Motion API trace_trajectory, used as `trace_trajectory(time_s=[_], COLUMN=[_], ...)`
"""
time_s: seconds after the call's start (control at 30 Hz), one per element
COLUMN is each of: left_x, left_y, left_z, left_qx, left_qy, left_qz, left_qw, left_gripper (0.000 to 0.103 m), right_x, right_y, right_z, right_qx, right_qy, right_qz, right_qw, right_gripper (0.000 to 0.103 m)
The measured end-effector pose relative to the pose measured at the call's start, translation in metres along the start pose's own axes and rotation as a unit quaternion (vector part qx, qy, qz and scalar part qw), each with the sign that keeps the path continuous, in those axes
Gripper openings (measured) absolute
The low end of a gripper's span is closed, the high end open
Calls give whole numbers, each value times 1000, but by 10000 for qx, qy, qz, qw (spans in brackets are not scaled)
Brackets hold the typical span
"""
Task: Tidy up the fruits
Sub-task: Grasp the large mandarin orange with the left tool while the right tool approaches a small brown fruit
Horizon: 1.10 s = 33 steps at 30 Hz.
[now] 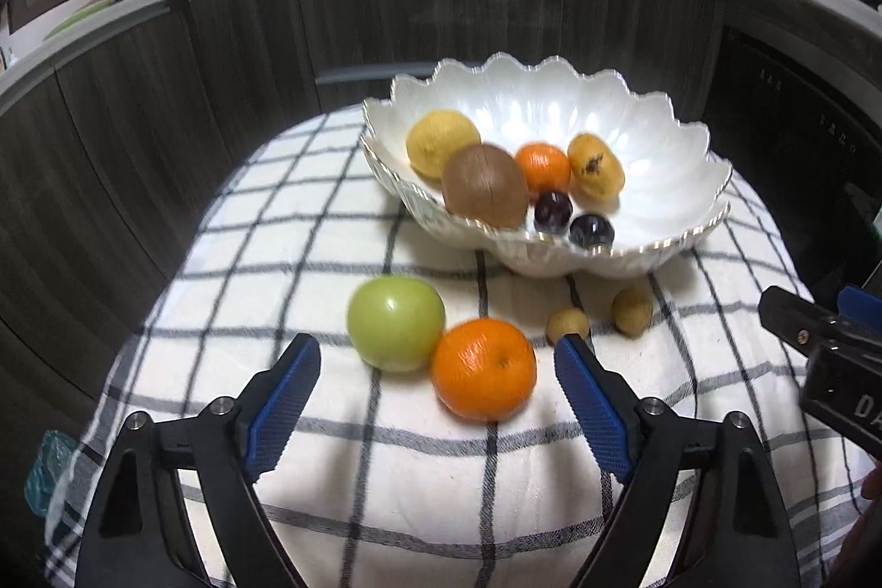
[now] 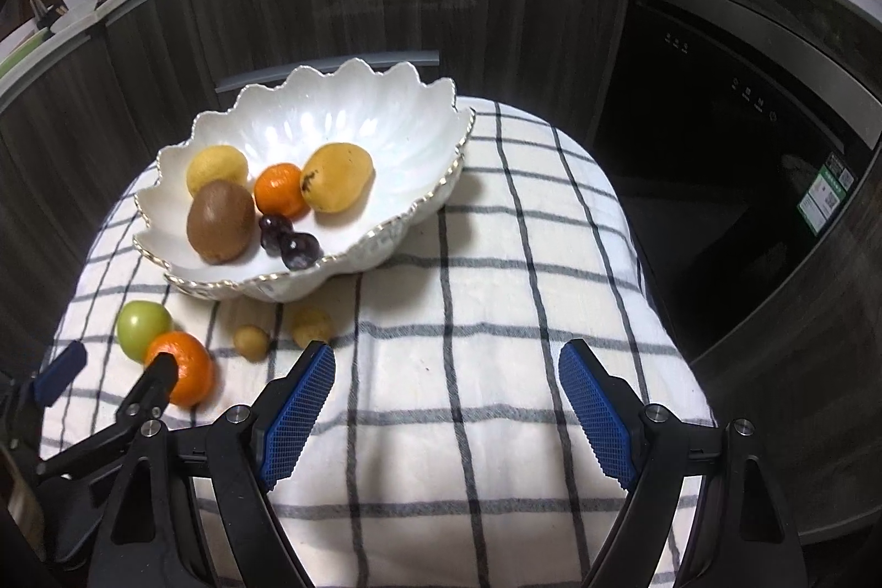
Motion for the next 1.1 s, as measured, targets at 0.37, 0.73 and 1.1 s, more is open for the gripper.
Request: trace_trajectory(time_s=[0.37, 0.73, 1.1], left_x=[-12, -15, 1], left_y=[11, 11, 13], left_z=[-25, -39, -18], left_qx=[292, 520, 470], left_qy=[47, 269, 380], left_qz=[55, 110, 92], left_qw=[9995, 9982, 9981], left_gripper=[72, 48, 46], right_x=[-4, -2, 13], right_y=[8, 8, 1], right_z=[-12, -14, -11], right_qx=[162, 209, 113], right_qy=[15, 49, -177], right_qz=[-62, -44, 139], right_qw=[9998, 9998, 9997], right_gripper=[84, 84, 84])
Point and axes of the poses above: each gripper's, at about its wrist camera, not at the fingertips, and z roughly against the way its jaws point, x to its left, y to its underside, the point moved 3 cm from there along -z, roughly the way its jaws point, and after that the axes turned 4 degrees about y, right-handed, at the moved point
